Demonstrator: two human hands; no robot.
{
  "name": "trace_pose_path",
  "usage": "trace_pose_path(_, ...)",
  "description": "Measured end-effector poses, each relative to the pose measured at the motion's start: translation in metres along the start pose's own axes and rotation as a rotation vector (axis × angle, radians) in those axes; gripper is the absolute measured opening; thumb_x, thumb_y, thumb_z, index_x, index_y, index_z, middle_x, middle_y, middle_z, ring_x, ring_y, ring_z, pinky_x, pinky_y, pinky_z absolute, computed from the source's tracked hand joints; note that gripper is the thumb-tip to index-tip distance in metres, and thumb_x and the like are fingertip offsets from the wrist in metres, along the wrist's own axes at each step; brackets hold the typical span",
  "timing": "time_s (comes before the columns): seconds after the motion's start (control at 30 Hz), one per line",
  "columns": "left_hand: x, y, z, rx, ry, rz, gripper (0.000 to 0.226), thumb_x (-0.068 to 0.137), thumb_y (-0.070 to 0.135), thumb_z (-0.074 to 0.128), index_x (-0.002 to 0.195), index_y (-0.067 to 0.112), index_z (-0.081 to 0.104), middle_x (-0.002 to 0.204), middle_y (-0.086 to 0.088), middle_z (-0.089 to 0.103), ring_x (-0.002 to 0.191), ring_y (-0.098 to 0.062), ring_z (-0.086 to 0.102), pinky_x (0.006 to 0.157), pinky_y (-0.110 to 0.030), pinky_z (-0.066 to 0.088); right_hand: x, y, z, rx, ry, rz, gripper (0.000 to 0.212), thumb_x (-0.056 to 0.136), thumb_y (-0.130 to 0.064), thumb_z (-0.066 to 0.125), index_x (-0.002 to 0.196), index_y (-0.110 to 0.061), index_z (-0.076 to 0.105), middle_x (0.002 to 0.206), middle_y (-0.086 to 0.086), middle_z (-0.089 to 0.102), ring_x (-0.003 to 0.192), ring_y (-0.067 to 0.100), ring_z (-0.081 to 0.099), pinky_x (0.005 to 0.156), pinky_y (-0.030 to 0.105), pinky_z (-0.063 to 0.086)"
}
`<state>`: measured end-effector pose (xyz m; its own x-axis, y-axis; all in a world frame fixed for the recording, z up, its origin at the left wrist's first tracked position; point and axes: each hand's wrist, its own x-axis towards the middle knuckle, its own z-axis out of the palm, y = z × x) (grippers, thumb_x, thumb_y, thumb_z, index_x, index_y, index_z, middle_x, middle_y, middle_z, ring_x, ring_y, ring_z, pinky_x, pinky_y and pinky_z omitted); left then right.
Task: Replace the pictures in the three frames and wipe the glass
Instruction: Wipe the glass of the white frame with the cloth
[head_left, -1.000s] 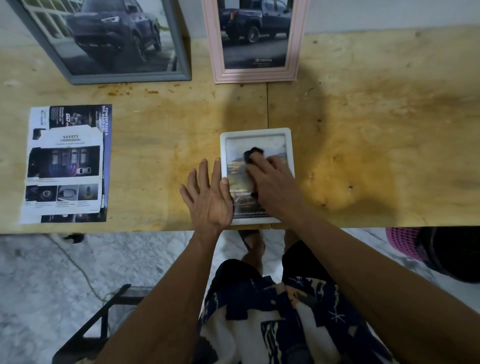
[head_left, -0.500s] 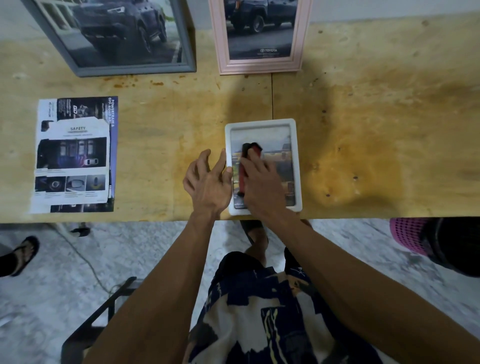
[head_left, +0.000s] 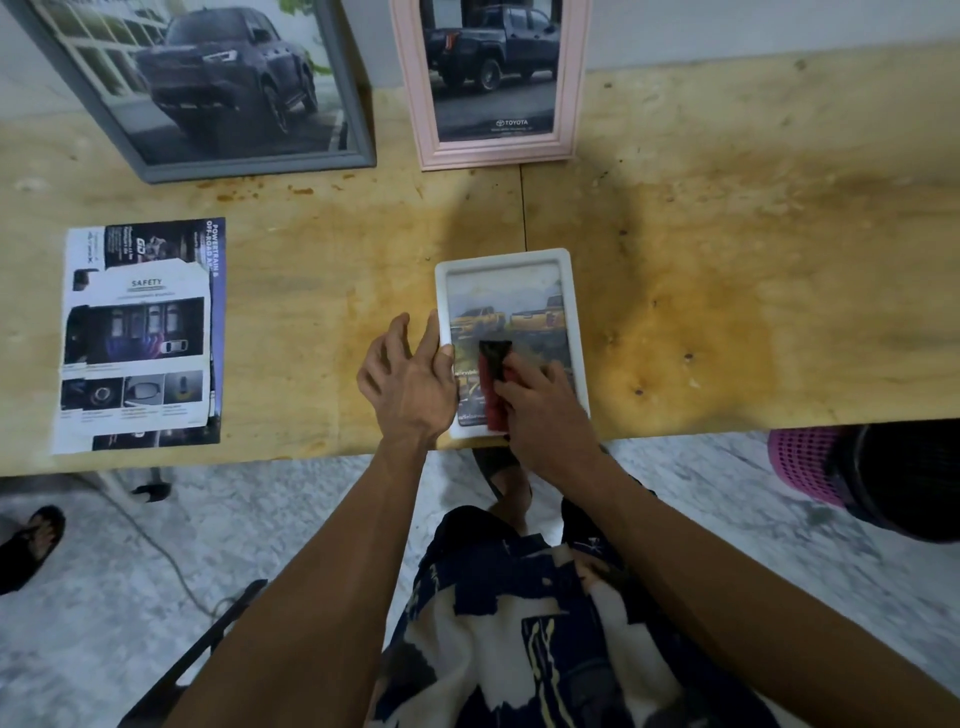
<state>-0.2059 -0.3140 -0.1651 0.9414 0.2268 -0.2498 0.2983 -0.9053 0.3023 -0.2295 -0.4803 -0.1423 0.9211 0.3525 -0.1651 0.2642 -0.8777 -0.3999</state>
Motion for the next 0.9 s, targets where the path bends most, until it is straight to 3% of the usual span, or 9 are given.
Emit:
trace_pose_path(0.1, 0.0, 0.001, 0.003, 0.006, 0.027, 0.0, 0.044, 0.104, 0.049, 0.028, 0.146, 0.043, 0.041, 0.157, 0.0, 0.028, 0.138, -0.031, 0.024, 0.109, -0.053, 0.021, -0.007, 0.026, -0.011, -0.11, -0.057, -0.02, 0.041, 0.079, -0.02, 0.031, 0.088, -0.007, 0.069, 0.112, 0.01, 0.061, 0.107, 0.033, 0.055, 0.085, 0.041, 0.042)
trace_pose_path(0.23, 0.001, -0.001, 0.006, 0.021, 0.032, 0.008, 0.048, 0.103, 0.051, 0.024, 0.146, 0.041, 0.042, 0.156, -0.002, 0.029, 0.137, -0.033, 0.026, 0.106, -0.055, 0.022, -0.006, 0.023, -0.028, -0.236, 0.014, -0.12, 0.027, 0.076, -0.013, 0.042, 0.078, -0.001, 0.066, 0.081, 0.012, 0.062, 0.094, 0.032, 0.056, 0.075, 0.043, 0.049)
trace_pose_path(0.3, 0.001, 0.0, 0.005, 0.031, 0.03, 0.013, 0.05, 0.102, 0.051, 0.022, 0.146, 0.039, 0.041, 0.157, -0.003, 0.029, 0.136, -0.034, 0.026, 0.105, -0.055, 0.022, -0.004, 0.018, -0.031, -0.278, 0.067, -0.145, 0.009, 0.072, -0.007, 0.06, 0.078, -0.001, 0.064, 0.078, 0.013, 0.059, 0.088, 0.032, 0.05, 0.071, 0.043, 0.05)
trace_pose_path(0.37, 0.0, 0.0, 0.004, 0.04, 0.021, 0.017, 0.051, 0.101, 0.051, 0.021, 0.147, 0.038, 0.04, 0.158, -0.003, 0.027, 0.136, -0.035, 0.026, 0.105, -0.054, 0.022, -0.002, 0.016, -0.032, -0.3, 0.096, -0.136, 0.016, 0.064, -0.005, 0.072, 0.078, -0.002, 0.063, 0.081, 0.014, 0.058, 0.088, 0.03, 0.042, 0.07, 0.041, 0.052)
trace_pose_path(0.57, 0.002, -0.001, 0.003, 0.043, -0.029, 0.012, 0.052, 0.1, 0.048, 0.025, 0.15, 0.038, 0.034, 0.16, -0.001, 0.02, 0.139, -0.034, 0.021, 0.107, -0.055, 0.02, 0.031, 0.02, -0.042, -0.337, 0.208, -0.069, 0.042, 0.062, 0.0, 0.073, 0.101, 0.001, 0.057, 0.087, 0.018, 0.061, 0.088, 0.031, 0.039, 0.065, 0.042, 0.053)
trace_pose_path(0.73, 0.001, 0.002, 0.006, -0.005, -0.047, -0.021, 0.047, 0.104, 0.045, 0.028, 0.15, 0.039, 0.032, 0.162, 0.001, 0.016, 0.144, -0.033, 0.015, 0.112, -0.06, 0.016, 0.03, 0.027, -0.04, -0.432, -0.047, -0.063, 0.038, 0.073, -0.004, 0.069, 0.109, 0.007, 0.062, 0.088, 0.012, 0.059, 0.093, 0.035, 0.053, 0.072, 0.048, 0.046)
trace_pose_path(0.9, -0.001, 0.004, 0.005, -0.015, -0.037, -0.021, 0.047, 0.104, 0.047, 0.027, 0.15, 0.039, 0.035, 0.162, 0.001, 0.018, 0.143, -0.033, 0.017, 0.112, -0.059, 0.017, 0.002, 0.031, -0.046, -0.444, -0.316, -0.17, 0.017, 0.089, -0.019, 0.057, 0.093, -0.01, 0.071, 0.095, 0.005, 0.061, 0.105, 0.028, 0.049, 0.089, 0.042, 0.031)
